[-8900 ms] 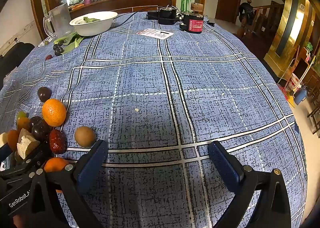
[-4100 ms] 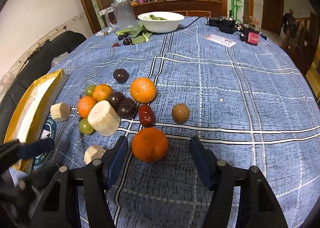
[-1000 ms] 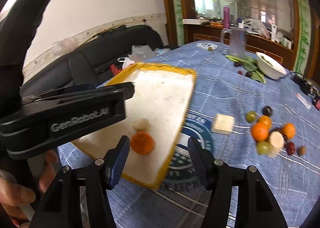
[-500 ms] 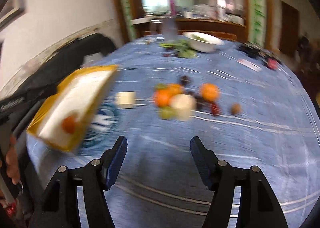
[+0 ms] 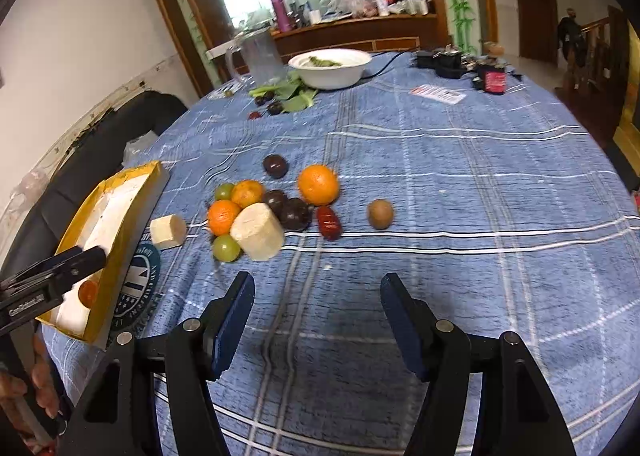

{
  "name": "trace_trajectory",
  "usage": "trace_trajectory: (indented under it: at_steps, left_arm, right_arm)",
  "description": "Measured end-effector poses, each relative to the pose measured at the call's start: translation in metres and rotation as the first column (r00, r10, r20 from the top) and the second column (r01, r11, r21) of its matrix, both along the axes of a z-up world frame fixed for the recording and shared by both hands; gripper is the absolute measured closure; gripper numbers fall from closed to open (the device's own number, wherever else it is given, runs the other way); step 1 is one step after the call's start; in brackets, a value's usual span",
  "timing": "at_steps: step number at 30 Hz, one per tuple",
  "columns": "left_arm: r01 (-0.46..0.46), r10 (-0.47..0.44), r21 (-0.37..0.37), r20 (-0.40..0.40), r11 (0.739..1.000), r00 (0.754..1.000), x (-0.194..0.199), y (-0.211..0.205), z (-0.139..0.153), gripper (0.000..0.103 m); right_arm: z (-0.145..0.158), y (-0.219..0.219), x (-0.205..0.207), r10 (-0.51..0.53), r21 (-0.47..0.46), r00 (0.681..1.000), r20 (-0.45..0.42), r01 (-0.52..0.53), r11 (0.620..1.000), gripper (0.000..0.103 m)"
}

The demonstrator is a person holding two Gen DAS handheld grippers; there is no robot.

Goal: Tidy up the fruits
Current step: 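Move both grippers back to the fruit pile, then grasp a pale square cake piece with the left gripper while the right grasps an orange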

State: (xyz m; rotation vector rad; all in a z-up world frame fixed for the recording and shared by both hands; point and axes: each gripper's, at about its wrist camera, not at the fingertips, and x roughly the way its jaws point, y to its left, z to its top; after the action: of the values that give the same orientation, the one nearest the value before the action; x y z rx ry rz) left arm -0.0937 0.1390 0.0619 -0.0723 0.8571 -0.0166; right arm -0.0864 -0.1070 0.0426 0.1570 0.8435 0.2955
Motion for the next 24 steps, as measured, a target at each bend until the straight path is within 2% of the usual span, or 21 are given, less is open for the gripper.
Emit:
trace_trajectory:
  at_steps: [5, 10, 13, 15, 17, 24]
  left_arm:
    - [0.034, -0.033, 0.010, -0.039, 0.999, 0.999, 0.027, -0.012, -0.011, 0.028]
    - [0.057, -0.058, -0.024, -0.074, 0.998, 0.996, 0.051, -0.016, -0.021, 0.033]
    - [0.058, -0.059, -0.017, -0.099, 0.998, 0.993, 0.064, -0.017, -0.030, 0.043]
    - [0.060, -0.063, -0.027, -0.124, 0.998, 0.990, 0.069, -0.016, -0.036, 0.058]
    - [0.067, -0.072, -0.046, -0.138, 0.997, 0.988, 0.072, -0.015, -0.040, 0.060]
    - [0.080, -0.073, 0.050, -0.136, 0.996, 0.988, 0.073, -0.028, -0.046, 0.061]
  right_arm:
    - [-0.001, 0.015, 0.013, 0.045, -0.007, 0.999, 0.005, -0.045, 0.999, 0.033]
    - [0.006, 0.002, 0.039, 0.010, 0.014, 1.000, 0.007, -0.010, 1.000, 0.033]
    - [0.011, -0.004, 0.061, -0.018, 0.007, 1.000, 0.019, 0.017, 1.000, 0.033]
    - [0.008, -0.002, 0.079, -0.023, 0.007, 1.000, 0.006, 0.023, 1.000, 0.034]
    - [0.004, 0.001, 0.093, -0.019, 0.007, 1.000, -0.007, 0.019, 1.000, 0.034]
    - [-0.015, 0.013, 0.116, -0.005, -0.011, 0.999, -0.041, 0.004, 1.000, 0.034]
